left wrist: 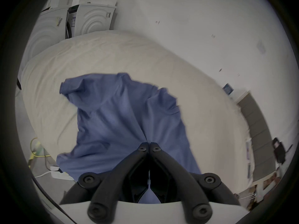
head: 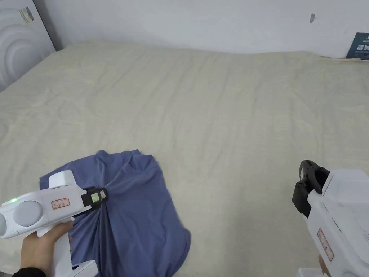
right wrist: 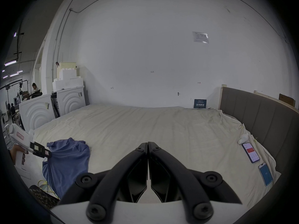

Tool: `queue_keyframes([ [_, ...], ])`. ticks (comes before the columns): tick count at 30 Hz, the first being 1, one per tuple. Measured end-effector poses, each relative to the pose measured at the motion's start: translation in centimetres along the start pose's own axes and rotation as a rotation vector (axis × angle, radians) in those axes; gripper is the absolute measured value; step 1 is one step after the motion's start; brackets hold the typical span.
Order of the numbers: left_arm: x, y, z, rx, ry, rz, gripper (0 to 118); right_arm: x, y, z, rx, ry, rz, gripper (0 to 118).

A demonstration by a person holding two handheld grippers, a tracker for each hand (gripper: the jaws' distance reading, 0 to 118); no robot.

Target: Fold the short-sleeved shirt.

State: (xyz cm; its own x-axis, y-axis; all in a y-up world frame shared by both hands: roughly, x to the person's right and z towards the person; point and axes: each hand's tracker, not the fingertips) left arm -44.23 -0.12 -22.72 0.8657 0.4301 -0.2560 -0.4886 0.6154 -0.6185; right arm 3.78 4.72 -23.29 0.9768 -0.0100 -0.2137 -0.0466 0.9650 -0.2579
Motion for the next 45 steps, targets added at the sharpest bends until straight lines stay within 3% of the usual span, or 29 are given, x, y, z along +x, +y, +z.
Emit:
queue_keyframes([
  [8,12.2,3.7,0.8,0.061,-0.225,-0.137,0,2.8,0.2,2.4,0.029,-0.050,-0.026,0],
  [21,34.0,5.2,-0.3,0.056,-0.607,-0.432,0,10.2,0.7,8.0,0.087,-0.252,-0.048,0],
  [30,41.4,2.1,-2.5,-0.020,-0.734,-0.515,0,13.7,0.3,10.8,0.082,-0.368,-0.056,0],
  [38,38.9,-4.2,-9.0,-0.226,-0.595,-0.573,0,14.8,-0.6,11.2,0.058,-0.401,-0.072,0],
  [45,33.5,-10.6,-16.1,-0.420,-0.327,-0.630,0,14.0,-1.1,10.6,0.031,-0.380,-0.074,0],
])
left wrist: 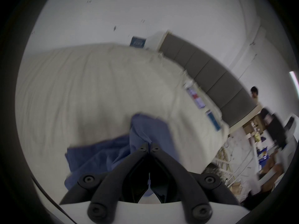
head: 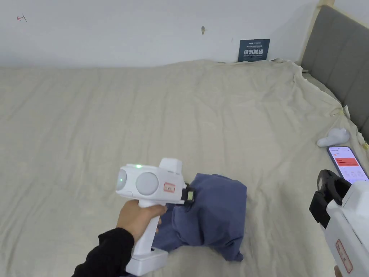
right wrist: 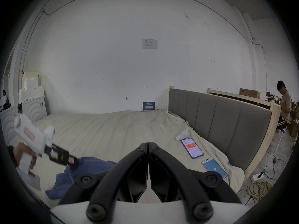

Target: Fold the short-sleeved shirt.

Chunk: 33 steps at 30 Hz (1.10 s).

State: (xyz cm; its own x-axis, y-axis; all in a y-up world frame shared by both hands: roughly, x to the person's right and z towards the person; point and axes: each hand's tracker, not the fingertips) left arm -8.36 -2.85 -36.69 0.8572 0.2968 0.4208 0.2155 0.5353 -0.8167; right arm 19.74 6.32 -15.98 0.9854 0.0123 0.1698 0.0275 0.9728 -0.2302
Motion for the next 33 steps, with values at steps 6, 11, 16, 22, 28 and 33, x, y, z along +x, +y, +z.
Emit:
queue_keyframes([
  [6,-1.6,-3.5,-3.4,-0.081,0.114,0.018,0,-1.0,-0.8,-0.2,-0.025,0.031,-0.002,0],
  [11,-1.7,-3.8,-3.2,-0.049,0.130,0.047,15,-1.6,-1.2,-0.1,-0.041,0.056,0.000,0],
  [16,-0.8,-3.6,0.9,0.088,0.174,0.038,109,-1.6,-1.2,-0.2,-0.034,0.072,0.005,0],
  [22,0.1,-3.4,9.4,0.362,0.174,0.021,117,-2.2,0.0,0.1,-0.003,0.089,0.020,0],
  [28,0.8,-4.5,15.7,0.588,0.308,-0.031,116,-2.8,1.2,0.6,0.039,0.100,0.027,0],
  [33,0.5,-6.5,18.2,0.748,0.462,-0.068,113,-3.0,1.6,0.9,0.060,0.103,0.025,0],
])
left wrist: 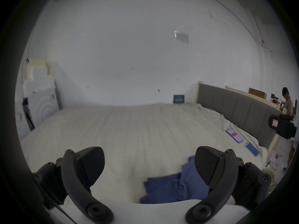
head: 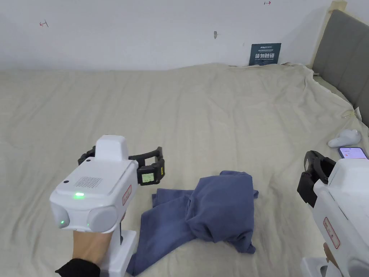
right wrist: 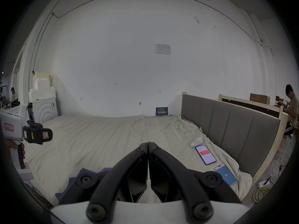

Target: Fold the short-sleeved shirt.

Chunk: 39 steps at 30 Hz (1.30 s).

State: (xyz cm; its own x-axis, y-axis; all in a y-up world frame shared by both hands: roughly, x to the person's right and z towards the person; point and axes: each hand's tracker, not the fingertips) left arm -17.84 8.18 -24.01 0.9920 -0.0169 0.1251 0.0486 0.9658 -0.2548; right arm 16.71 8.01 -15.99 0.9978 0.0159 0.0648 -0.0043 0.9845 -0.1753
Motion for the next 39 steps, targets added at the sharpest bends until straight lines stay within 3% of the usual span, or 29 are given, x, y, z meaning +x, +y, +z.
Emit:
queue_keyframes([
  [2,-0.8,-0.4,0.6,0.038,0.018,0.010,101,0.0,0.0,0.0,0.002,0.001,-0.001,0],
  [8,-2.5,-1.9,1.6,0.099,0.071,0.045,27,-0.1,-0.1,0.0,0.004,0.003,-0.008,0],
  [10,-3.0,-2.5,1.5,0.104,0.077,0.049,5,-0.1,-0.1,0.0,0.006,0.003,-0.010,0],
  [11,-3.2,-2.8,1.5,0.104,0.077,0.050,0,-0.2,-0.1,-0.1,0.007,0.004,-0.011,0],
  [25,-3.8,-3.4,1.0,0.065,0.104,0.019,0,-1.0,0.0,-0.3,-0.006,0.013,-0.005,0],
  [32,-4.3,-4.1,-1.3,-0.264,0.046,0.092,0,-1.3,-0.1,-0.5,-0.015,0.021,0.002,0],
  [39,-3.9,-9.3,-3.5,-0.586,-0.014,0.155,0,-1.3,-0.7,-0.9,-0.030,0.025,0.000,0],
])
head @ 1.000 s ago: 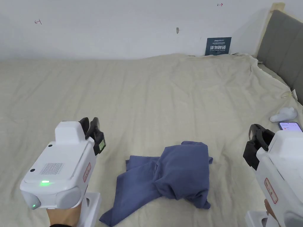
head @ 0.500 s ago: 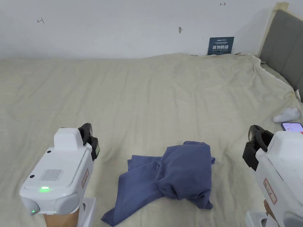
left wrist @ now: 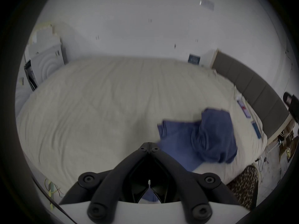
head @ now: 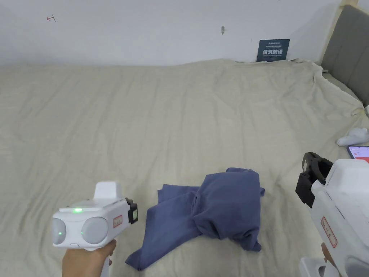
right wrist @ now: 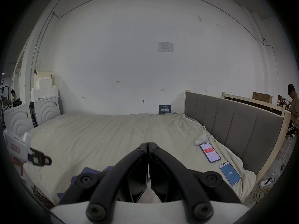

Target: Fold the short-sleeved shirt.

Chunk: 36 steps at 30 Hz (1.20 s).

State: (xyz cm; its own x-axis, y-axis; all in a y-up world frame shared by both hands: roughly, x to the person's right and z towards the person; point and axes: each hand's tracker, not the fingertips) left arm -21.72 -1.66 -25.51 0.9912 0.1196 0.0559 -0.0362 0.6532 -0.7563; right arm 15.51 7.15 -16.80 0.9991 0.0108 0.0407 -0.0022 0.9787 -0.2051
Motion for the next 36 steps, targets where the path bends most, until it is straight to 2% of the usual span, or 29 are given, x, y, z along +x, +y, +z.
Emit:
queue_keyframes([
  [3,0.1,-1.9,-2.2,-0.120,-0.017,0.020,18,0.0,-0.4,-0.1,-0.011,0.003,0.001,0],
  [7,0.6,-3.8,-4.2,-0.201,-0.028,0.018,72,0.1,-1.1,-0.4,-0.031,0.002,0.002,0],
  [10,1.3,-5.0,-5.1,-0.224,0.000,-0.006,86,0.3,-1.6,-0.6,-0.044,0.002,-0.004,0],
  [16,2.3,-6.4,-7.0,-0.278,0.045,-0.033,85,0.4,-2.3,-1.0,-0.065,0.002,-0.006,0],
  [20,3.0,-6.5,-6.8,-0.272,0.068,-0.061,78,0.6,-2.5,-1.2,-0.076,0.002,-0.006,0],
  [21,3.1,-6.3,-6.3,-0.262,0.068,-0.064,70,0.6,-2.6,-1.3,-0.079,0.002,-0.006,0],
  [23,3.1,-6.2,-5.9,-0.232,0.017,-0.089,27,0.7,-2.7,-1.6,-0.083,0.001,-0.007,0],
  [24,3.0,-6.0,-5.9,-0.239,-0.036,-0.059,15,0.7,-2.7,-1.7,-0.085,0.002,-0.007,0],
  [26,3.0,-5.8,-6.1,-0.250,-0.025,-0.048,8,0.7,-2.7,-2.3,-0.094,0.004,-0.009,0],
  [30,2.3,-4.9,-4.3,-0.168,-0.066,-0.027,5,0.8,-2.7,-4.5,-0.149,0.010,-0.026,0],
  [34,1.0,-2.7,-2.1,-0.093,-0.130,0.034,5,1.2,-2.8,-8.9,-0.275,0.049,-0.050,1],
  [35,0.7,-2.2,-1.7,-0.079,-0.139,0.048,5,1.4,-2.9,-10.2,-0.305,0.068,-0.082,5],
  [36,0.5,-1.7,-1.4,-0.075,-0.159,0.054,5,1.4,-3.1,-11.6,-0.349,0.078,-0.104,16],
])
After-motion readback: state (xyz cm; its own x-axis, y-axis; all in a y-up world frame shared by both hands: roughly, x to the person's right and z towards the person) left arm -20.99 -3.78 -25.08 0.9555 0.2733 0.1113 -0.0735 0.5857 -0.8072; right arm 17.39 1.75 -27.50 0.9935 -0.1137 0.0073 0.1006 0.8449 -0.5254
